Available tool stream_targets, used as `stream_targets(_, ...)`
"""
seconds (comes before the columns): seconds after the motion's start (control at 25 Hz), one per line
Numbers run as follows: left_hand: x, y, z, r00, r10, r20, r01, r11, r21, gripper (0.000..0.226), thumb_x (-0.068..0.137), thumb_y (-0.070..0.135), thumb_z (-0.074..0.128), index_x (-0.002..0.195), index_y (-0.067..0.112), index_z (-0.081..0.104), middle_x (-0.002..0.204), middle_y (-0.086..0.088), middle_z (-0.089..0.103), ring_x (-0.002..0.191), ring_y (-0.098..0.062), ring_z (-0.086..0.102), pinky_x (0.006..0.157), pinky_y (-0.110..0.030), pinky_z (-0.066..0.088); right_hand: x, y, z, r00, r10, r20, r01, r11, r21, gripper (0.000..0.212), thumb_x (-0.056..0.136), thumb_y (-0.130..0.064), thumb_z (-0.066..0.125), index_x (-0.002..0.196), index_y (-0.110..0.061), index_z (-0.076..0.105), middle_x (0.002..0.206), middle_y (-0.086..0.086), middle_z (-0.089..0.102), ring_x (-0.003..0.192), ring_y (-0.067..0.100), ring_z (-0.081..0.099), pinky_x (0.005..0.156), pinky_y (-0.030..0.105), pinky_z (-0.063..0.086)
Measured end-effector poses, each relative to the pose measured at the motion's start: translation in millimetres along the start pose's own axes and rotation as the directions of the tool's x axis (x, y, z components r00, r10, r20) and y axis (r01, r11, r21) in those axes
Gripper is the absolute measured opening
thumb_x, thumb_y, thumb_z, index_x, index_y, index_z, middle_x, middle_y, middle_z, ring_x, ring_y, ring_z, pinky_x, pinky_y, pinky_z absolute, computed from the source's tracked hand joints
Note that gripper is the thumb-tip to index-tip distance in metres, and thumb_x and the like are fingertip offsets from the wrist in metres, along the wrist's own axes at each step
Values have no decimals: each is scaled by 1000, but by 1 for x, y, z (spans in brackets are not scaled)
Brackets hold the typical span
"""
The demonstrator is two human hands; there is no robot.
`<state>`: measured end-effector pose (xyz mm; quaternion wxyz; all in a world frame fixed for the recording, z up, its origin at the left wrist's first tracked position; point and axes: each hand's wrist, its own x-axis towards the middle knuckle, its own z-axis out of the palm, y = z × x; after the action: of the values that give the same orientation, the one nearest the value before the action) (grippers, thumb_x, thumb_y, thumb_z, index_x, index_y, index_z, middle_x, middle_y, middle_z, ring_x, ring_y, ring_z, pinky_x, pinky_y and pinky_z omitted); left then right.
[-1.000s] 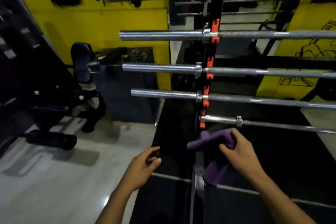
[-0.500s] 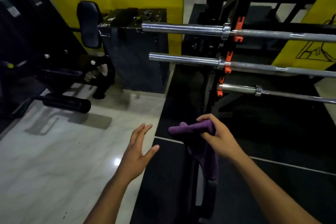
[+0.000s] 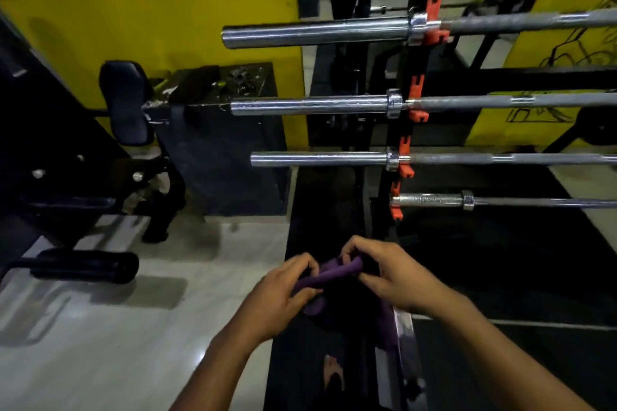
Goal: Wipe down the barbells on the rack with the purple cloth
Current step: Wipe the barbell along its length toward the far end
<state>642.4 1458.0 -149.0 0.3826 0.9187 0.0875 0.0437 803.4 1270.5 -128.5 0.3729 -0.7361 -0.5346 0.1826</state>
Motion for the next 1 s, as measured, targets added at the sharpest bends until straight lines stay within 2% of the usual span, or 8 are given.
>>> stream_targets(0.2, 110, -23, -53, 985, 150, 87, -155, 986, 54, 28, 91, 23, 70, 116, 36, 68, 112, 25, 58, 107, 7, 55, 88, -7, 42, 59, 42, -52, 984, 30, -173, -49, 993, -103, 26, 84, -20, 72, 101, -33, 57, 97, -19, 63, 95, 1, 62, 83, 30, 52)
stream_targets(0.44, 212, -30, -104, 967, 248, 57, -251, 967, 53, 20, 74, 35, 85, 92, 26, 79, 97, 18, 67, 92, 0, 64, 82, -18, 50, 115, 61, -98, 961, 80, -266, -140, 966, -217, 36, 80, -5, 74, 100, -30, 58, 98, -19, 61, 96, -1, 59, 81, 20, 47)
stream_targets(0.56, 256, -21, -122, 950, 309, 34, -310, 951, 12, 20, 70, 30, 89, 82, 22, 76, 93, 14, 67, 88, -3, 64, 79, -16, 49, 137, 59, -120, 911, 120, -395, -225, 947, -231, 36, 80, -7, 75, 97, -32, 56, 91, -16, 62, 89, 1, 61, 77, 26, 48)
stream_targets(0.68, 300, 5, -143, 909, 415, 38, -416, 909, 8, 20, 72, 29, 88, 77, 25, 70, 82, 12, 65, 80, -3, 62, 71, -17, 45, 149, 46, -134, 737, 143, -661, -342, 922, -182, 29, 87, -16, 73, 107, -29, 56, 100, -12, 65, 95, 6, 64, 82, 32, 54)
stream_targets(0.8, 339, 39, -157, 896, 444, -28, -445, 893, -74, 19, 74, 31, 86, 76, 25, 68, 76, 11, 66, 71, -1, 59, 65, -18, 43, 149, 35, -126, 334, 271, -903, -285, 942, 177, 23, 93, -32, 70, 111, -30, 56, 99, -8, 68, 92, 13, 68, 80, 28, 55)
stream_targets(0.88, 355, 64, -151, 877, 480, -15, -476, 865, -156, 17, 76, 31, 85, 78, 26, 69, 77, 11, 67, 70, -3, 58, 68, -23, 46, 155, 31, -107, 180, 608, -773, -45, 790, 611, 22, 93, -48, 65, 101, -28, 59, 95, 1, 70, 85, 27, 66, 67, 35, 52)
stream_targets(0.92, 358, 78, -143, 850, 527, 23, -515, 838, -183, 15, 77, 29, 84, 80, 26, 70, 80, 11, 68, 73, -4, 59, 71, -26, 46, 158, 26, -99, 202, 773, -602, 96, 596, 798, 33, 91, -57, 61, 99, -24, 60, 92, 7, 70, 79, 30, 64, 65, 35, 50)
stream_targets(1.0, 353, 106, -118, 739, 659, 138, -624, 748, -228, 15, 77, 26, 83, 86, 24, 72, 88, 7, 69, 81, -8, 60, 76, -28, 47, 163, 14, -88, 326, 882, -341, 324, 234, 916, 51, 92, -66, 47, 100, -18, 65, 82, 12, 69, 68, 29, 64, 67, 36, 50)
